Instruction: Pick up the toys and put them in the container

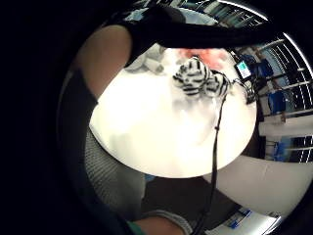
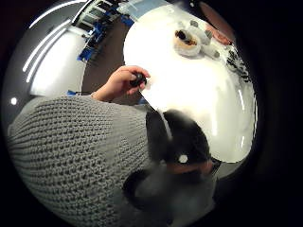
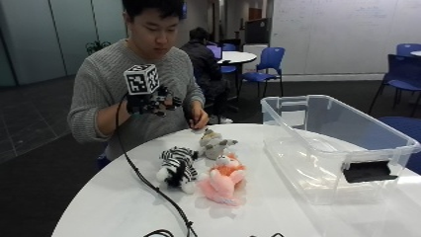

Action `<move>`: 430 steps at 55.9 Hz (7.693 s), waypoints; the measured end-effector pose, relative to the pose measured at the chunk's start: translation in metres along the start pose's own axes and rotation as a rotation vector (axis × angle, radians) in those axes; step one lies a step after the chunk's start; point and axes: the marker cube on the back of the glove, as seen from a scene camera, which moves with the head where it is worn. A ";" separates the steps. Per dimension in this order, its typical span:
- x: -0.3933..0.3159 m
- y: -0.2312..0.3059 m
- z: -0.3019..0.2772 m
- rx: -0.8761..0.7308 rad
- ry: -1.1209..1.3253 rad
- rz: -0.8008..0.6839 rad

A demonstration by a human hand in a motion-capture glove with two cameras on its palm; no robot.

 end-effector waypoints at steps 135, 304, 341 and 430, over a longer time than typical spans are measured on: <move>0.018 -0.013 0.008 -0.007 -0.027 0.041; -0.031 -0.468 -0.029 -0.035 0.000 0.091; 0.183 -0.218 -0.061 0.008 0.055 0.408; 0.107 -0.264 -0.154 0.414 0.109 0.114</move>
